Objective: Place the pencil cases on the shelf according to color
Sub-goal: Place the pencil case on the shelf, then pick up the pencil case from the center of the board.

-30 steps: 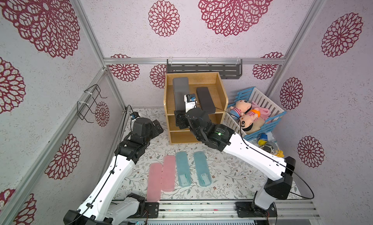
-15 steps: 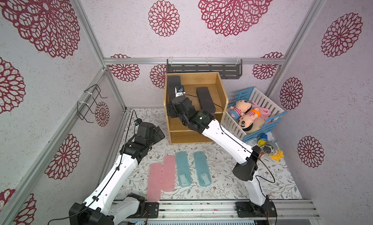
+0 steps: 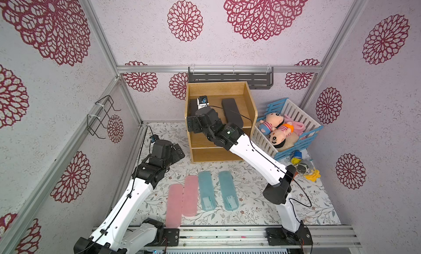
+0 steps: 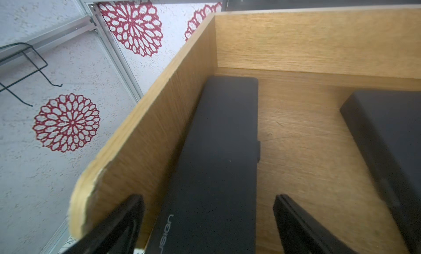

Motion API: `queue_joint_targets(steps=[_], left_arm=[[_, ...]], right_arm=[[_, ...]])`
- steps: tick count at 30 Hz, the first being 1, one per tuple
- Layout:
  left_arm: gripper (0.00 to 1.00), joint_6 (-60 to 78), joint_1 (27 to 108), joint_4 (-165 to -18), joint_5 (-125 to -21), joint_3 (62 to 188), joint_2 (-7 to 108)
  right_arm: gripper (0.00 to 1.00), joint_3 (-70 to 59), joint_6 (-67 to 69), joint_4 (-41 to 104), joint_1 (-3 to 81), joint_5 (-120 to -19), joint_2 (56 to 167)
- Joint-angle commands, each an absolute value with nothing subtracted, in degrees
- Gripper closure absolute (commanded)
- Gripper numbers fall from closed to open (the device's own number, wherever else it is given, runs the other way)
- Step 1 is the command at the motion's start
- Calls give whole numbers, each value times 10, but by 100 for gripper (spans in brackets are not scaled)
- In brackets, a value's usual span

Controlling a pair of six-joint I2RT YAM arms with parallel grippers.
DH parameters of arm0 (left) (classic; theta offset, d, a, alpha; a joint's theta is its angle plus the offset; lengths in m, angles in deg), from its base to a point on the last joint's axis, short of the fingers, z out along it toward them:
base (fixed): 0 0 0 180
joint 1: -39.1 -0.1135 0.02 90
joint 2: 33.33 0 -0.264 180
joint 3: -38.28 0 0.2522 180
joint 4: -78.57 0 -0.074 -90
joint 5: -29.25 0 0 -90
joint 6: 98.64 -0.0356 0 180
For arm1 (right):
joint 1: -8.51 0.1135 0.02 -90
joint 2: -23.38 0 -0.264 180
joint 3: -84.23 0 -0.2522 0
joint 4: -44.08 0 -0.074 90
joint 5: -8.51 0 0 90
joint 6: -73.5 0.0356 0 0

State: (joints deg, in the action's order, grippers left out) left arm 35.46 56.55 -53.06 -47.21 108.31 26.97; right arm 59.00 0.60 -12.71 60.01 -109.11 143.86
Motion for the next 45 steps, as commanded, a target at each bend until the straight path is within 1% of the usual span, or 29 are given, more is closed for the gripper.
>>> queue_joint_targets(steps=[1, 3, 5, 8, 12, 14, 16, 18, 23, 28, 33, 39, 45], left_arm=[[3, 329, 562, -530, -484, 1076, 259], [3, 314, 562, -530, -505, 1076, 260], [3, 309, 563, -524, -519, 1075, 261], [3, 310, 564, -522, -521, 1061, 257], [3, 311, 564, -527, -511, 1034, 241], [3, 308, 564, -532, -507, 1019, 229], [3, 305, 566, -536, -498, 1007, 218], [3, 303, 565, -545, -490, 992, 208], [3, 304, 567, -569, -485, 966, 201], [3, 304, 567, -587, -478, 944, 205], [3, 311, 566, -597, -477, 932, 210], [3, 327, 567, -602, -489, 932, 218], [3, 346, 567, -610, -503, 930, 229]], right_arm=[[4, 598, -52, -118, 605, -1076, 1352], [3, 567, -55, -127, 607, -1089, 1319], [3, 486, -58, -111, 606, -1090, 1267], [2, 300, -56, -24, 608, -1077, 1157], [2, 28, -52, 140, 608, -1007, 987], [2, -82, -35, 186, 608, -983, 915], [3, -163, -11, 189, 608, -972, 864], [3, -222, 22, 157, 608, -971, 835], [2, -332, 108, 84, 611, -968, 830], [2, -407, 172, 101, 618, -946, 875], [1, -415, 196, 107, 639, -963, 938], [1, -405, 212, 126, 658, -972, 989], [1, -375, 217, 122, 686, -991, 1058]])
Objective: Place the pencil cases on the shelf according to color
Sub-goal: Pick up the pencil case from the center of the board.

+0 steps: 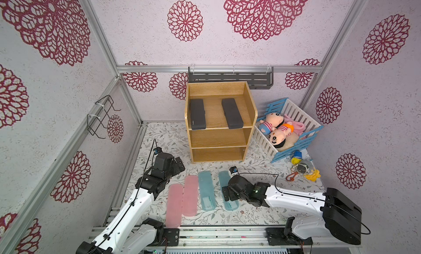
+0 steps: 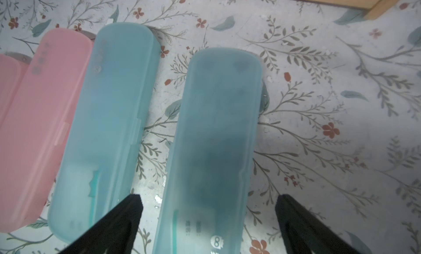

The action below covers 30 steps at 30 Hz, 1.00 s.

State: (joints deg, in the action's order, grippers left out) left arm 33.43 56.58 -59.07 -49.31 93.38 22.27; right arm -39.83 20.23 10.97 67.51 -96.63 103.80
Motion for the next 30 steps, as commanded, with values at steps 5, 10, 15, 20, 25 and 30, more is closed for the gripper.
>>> queue_joint_targets(steps=[5, 10, 15, 20, 25, 30], left_arm=[[3, 350, 567, -608, -507, 931, 234], [3, 351, 568, -605, -508, 933, 234], [3, 351, 567, -592, -505, 940, 231], [3, 356, 567, -592, -498, 935, 221], [3, 359, 567, -590, -492, 933, 219], [3, 364, 567, -591, -494, 933, 220]], right_arm=[[1, -370, 236, 97, 687, -1020, 1090], [1, -389, 239, 84, 676, -1032, 1075], [1, -412, 226, 100, 674, -1012, 1019], [1, -429, 216, 98, 678, -983, 965], [1, -457, 228, 95, 692, -964, 938], [1, -455, 247, 99, 727, -952, 957]])
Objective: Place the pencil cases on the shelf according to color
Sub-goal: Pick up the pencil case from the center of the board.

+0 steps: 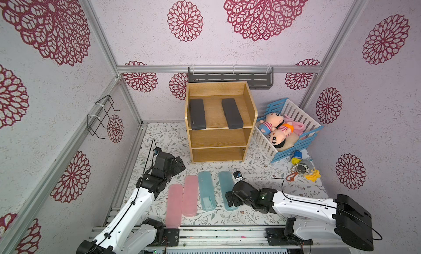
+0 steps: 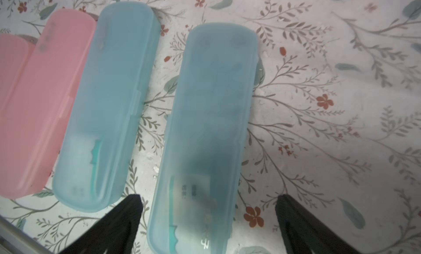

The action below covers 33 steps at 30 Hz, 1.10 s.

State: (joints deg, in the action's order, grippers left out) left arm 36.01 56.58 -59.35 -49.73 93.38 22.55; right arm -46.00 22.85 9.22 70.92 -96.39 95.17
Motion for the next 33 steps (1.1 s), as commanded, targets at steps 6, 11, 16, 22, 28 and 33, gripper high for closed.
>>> queue_joint_targets(steps=[6, 11, 16, 22, 28, 33], left_arm=[[3, 365, 567, -590, -495, 933, 221], [3, 365, 567, -592, -498, 935, 225], [3, 366, 568, -595, -500, 936, 229], [3, 364, 568, -589, -495, 934, 224], [3, 362, 568, -588, -487, 929, 215], [3, 364, 568, -594, -488, 931, 217]], right_arm=[[1, -454, 277, 87, 754, -958, 1002], [1, -447, 295, 76, 767, -972, 1034], [1, -447, 311, 98, 778, -972, 1071], [16, -460, 335, 112, 788, -989, 1073], [33, -457, 345, 68, 788, -1050, 992], [34, -424, 318, 25, 788, -1099, 912]])
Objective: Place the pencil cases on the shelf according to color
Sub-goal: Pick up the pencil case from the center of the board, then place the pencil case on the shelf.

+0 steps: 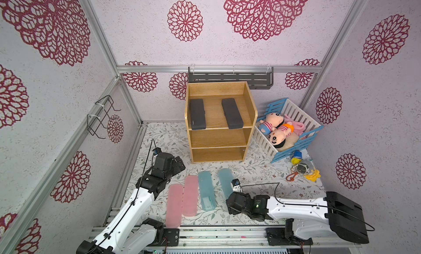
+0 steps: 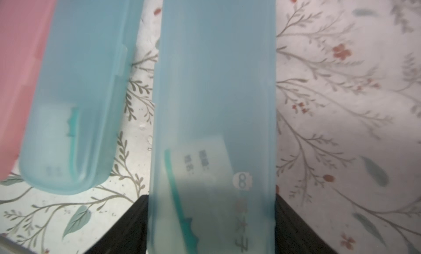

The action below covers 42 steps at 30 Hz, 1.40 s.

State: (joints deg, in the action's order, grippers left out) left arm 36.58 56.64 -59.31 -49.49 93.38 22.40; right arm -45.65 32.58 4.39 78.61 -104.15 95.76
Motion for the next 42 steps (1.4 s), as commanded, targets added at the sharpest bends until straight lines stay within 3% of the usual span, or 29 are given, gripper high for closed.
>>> queue_joint_targets(steps=[1, 8, 16, 23, 34, 42], left_arm=[[3, 365, 568, -595, -487, 932, 218], [3, 365, 568, -599, -488, 941, 224], [3, 370, 568, -607, -495, 943, 233], [3, 371, 568, -616, -504, 948, 245], [3, 354, 567, -618, -499, 949, 262], [3, 349, 567, -613, -500, 955, 266]], right_arm=[[34, -415, 303, 23, 788, -1103, 899], [34, -321, 224, -8, 764, -1163, 886], [34, -207, 101, 60, 632, -1090, 982], [34, -112, 84, 83, 537, -1060, 1092], [6, -77, 99, 82, 510, -1019, 1114], [2, -109, 125, 75, 511, -1002, 1039]])
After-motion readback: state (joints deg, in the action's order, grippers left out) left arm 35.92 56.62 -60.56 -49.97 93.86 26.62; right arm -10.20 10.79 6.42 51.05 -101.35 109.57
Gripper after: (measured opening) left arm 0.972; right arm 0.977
